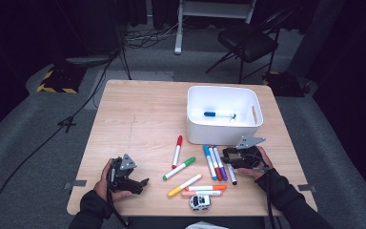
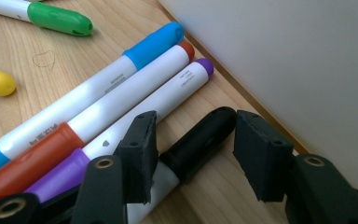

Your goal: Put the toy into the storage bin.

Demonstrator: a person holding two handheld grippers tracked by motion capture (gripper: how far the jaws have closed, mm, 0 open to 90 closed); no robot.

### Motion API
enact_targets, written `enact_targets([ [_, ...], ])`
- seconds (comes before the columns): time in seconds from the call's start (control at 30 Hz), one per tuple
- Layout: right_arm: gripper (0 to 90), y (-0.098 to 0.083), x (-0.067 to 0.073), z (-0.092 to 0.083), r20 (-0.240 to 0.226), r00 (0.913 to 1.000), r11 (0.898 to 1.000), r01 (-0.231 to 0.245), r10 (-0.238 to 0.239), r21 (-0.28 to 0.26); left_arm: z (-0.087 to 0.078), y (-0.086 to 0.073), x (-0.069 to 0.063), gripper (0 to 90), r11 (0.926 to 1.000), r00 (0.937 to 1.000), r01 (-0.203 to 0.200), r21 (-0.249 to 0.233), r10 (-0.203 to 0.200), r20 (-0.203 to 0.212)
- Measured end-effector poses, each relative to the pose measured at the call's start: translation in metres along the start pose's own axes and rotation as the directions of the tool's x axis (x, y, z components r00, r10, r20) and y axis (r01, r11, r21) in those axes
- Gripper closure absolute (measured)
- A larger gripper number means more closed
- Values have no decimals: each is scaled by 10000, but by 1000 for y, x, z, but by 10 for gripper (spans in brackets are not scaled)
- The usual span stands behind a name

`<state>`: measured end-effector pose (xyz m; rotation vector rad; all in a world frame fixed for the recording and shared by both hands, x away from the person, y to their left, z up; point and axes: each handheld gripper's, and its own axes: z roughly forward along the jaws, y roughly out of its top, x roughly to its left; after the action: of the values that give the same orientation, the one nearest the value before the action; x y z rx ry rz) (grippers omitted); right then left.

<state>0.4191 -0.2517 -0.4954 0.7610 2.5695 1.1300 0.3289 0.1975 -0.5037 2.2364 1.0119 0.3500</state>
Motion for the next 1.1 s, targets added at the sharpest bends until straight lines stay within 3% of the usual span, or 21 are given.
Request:
enact_targets([
  [0.17, 618, -3, -2, -2, -125, 9999, 9999, -52, 53, 91, 0, 0, 0, 9, 10000, 10000, -2, 0, 2, -1],
  [0.37, 735, -6, -6, -7, -322, 9991, 9995, 280, -275, 146, 0, 0, 0, 9, 10000, 10000, -6, 2, 6, -2],
  [0.9, 749, -6, -4, -10, -769, 9941, 9963, 795, -768, 326, 0, 0, 0, 9, 10000, 10000, -18, -19, 18, -35],
  [0.97, 749, -6, -5, -11, -821, 9926, 9955, 919, -899, 218, 0, 0, 0, 9, 10000, 10000, 0, -17, 0, -11],
  [1.03, 749, -6, -4, -12, -883, 9940, 9978, 655, -645, 83, 0, 0, 0, 9, 10000, 10000, -17, -19, 17, -34],
  [1.07, 749, -6, -6, -12, -878, 9927, 9966, 822, -827, -92, 0, 0, 0, 9, 10000, 10000, -1, -15, 1, -10],
  [1.1, 750, -6, -6, -13, -887, 9936, 9975, 700, -706, -102, 0, 0, 0, 9, 10000, 10000, -3, -15, 3, -11],
])
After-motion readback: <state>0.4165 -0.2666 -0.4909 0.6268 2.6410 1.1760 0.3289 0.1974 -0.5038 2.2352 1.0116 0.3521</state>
